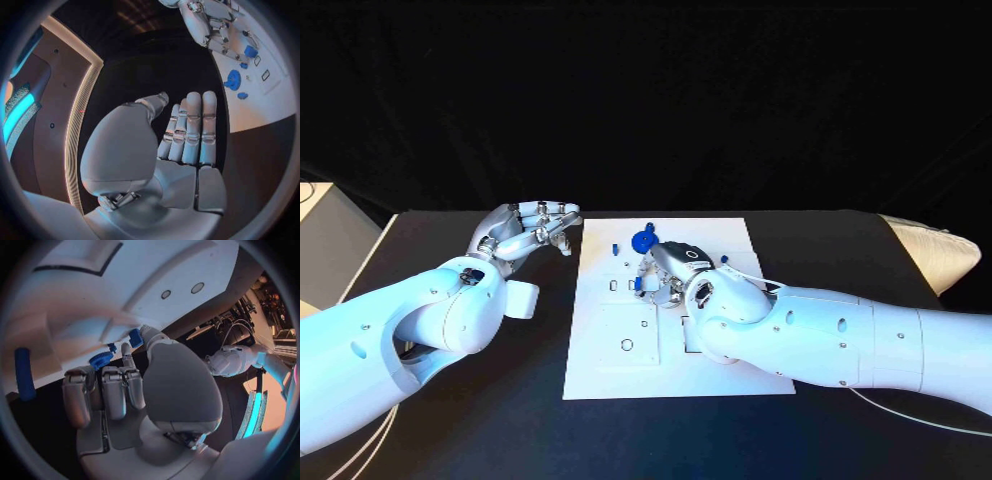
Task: Assemble the parts on the task board
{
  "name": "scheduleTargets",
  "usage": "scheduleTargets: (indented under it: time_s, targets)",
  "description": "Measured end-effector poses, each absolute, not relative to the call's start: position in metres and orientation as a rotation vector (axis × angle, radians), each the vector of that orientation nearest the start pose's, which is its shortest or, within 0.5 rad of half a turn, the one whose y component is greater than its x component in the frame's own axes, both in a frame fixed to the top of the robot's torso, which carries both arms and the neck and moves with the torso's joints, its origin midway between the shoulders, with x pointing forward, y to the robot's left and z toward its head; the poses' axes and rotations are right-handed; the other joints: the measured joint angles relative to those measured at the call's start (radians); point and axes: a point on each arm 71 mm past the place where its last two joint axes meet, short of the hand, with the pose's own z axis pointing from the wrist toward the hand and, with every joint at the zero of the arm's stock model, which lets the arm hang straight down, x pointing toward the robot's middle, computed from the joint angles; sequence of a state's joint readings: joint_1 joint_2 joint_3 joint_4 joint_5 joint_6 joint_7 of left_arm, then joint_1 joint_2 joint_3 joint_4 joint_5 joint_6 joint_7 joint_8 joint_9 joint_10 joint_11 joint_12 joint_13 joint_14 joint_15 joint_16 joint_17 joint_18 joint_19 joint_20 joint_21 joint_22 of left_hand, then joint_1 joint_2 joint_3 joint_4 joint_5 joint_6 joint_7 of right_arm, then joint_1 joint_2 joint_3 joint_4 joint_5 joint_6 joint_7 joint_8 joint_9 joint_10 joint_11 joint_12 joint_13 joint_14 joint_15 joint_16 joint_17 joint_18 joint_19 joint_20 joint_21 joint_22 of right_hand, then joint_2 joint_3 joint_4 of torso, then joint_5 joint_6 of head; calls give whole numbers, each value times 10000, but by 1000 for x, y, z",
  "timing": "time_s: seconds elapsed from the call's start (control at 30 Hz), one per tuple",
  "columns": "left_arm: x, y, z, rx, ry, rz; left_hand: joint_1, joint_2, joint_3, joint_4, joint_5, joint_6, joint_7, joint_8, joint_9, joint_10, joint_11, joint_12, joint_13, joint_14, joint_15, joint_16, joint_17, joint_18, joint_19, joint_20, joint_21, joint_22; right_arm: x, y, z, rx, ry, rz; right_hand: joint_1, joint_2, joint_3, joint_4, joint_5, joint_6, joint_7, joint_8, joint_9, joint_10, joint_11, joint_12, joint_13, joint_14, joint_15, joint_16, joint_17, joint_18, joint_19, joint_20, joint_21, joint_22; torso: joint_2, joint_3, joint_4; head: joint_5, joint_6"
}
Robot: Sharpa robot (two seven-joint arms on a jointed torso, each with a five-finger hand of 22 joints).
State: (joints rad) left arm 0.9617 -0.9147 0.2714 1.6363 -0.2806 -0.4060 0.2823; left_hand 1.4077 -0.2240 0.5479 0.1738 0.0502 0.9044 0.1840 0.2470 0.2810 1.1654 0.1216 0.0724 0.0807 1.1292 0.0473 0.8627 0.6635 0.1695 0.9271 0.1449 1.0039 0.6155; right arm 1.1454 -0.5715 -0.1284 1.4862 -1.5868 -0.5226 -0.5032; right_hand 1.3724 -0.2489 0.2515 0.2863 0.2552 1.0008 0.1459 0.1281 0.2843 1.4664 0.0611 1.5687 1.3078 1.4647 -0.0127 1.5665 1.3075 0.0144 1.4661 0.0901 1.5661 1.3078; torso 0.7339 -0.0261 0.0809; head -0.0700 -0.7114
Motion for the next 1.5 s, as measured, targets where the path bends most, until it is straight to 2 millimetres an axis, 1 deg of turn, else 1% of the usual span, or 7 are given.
scheduleTargets:
  time_s: [0.6, 0.7, 0.87, 0.97, 1.07, 1.2, 1.5]
  targets:
    - [472, 223, -171, -10344, 13898, -14453, -323, -76, -53, 52, 0, -208, 82, -171, -7, 338, -35, 293, 168, 53, -1, 252, 25, -1, -36, 36, 161, 83, 456, -113, -224, -81, 16088, 5674, -174, 42, -1081, 52, -371, -547, 223, -331, -193, -35, 177, 0, -2, 35, 181, 0, -1, 0, 0, 142, 0, -2, -19, 15, 12, 43, -2]
    - [475, 222, -176, -10335, 14314, -14118, -552, 76, -273, 61, 18, 81, -116, 270, 228, 993, -270, 1814, 1148, 933, -243, 1820, 1493, -3, 413, -146, 812, 767, 453, -126, -218, 98, 15867, 6026, -63, 227, -1075, 45, -320, -451, 180, -313, -177, -34, 177, 0, -2, 35, 181, 0, -1, 1, 0, 142, 0, -2, -34, 31, -18, 101, 38]
    - [481, 218, -189, -10093, 15625, -13241, -1127, 225, -147, 424, 39, 3, -487, 1606, 940, -306, -623, 6480, 4576, 2551, -499, 4690, 4913, -239, 1924, -405, 2385, 2948, 458, -153, -199, 451, 15332, 6817, 448, 433, -731, -76, 122, -154, 87, -43, -110, -34, 177, 0, -3, 35, 181, 0, -1, 0, 0, 142, 0, -3, -81, 72, -91, 200, 88]
    - [486, 211, -194, -9644, 16663, -12647, -1536, 262, -71, 865, 39, -246, -520, 2393, 1407, -627, -688, 8355, 5990, 3126, -536, 5510, 6096, -395, 2605, -446, 3012, 3933, 461, -166, -185, 664, 15029, 7340, 529, 447, -695, -40, 157, -27, 65, 45, -86, -12, 157, 0, -3, 35, 181, 0, -1, 0, 0, 142, 0, -3, -133, 108, -137, 251, 95]
    - [492, 202, -197, -8915, 17747, -11946, -1965, 318, -126, 1093, 39, -397, -646, 3020, 1796, 137, -768, 10092, 7757, 3344, -633, 6167, 6431, -624, 3377, -524, 3627, 5011, 465, -177, -173, 939, 14821, 7746, 529, 447, -634, -35, 217, 35, 4, 138, -55, 5, 140, 0, -3, 14, 159, 0, -1, 0, 0, 141, 0, -3, -200, 151, -183, 311, 80]
    - [503, 185, -195, -7656, 19037, -10881, -2187, 341, -152, 1119, 39, -556, -695, 3399, 2037, 689, -822, 11105, 8880, 3344, -634, 6581, 6447, -783, 3960, -588, 4080, 5857, 472, -194, -162, 1426, 14620, 7948, 529, 447, -607, -7, 260, 36, 2, 146, -43, 5, 140, 0, -4, -2, 143, 0, -1, 0, 0, 141, 0, -4, -287, 205, -239, 386, 27]
    - [521, 155, -203, -5306, 21091, -8239, -2251, 277, -152, 1119, 39, -753, -643, 3401, 2074, 826, -788, 11472, 9335, 3344, -634, 6764, 6446, -783, 4209, -583, 4292, 6290, 487, -220, -155, 2476, 14567, 7804, 562, 414, -560, -17, 374, 36, 2, 146, -34, 4, 140, 0, -4, -2, 142, 0, -1, 0, 0, 141, 0, -4, -424, 306, -311, 523, -107]
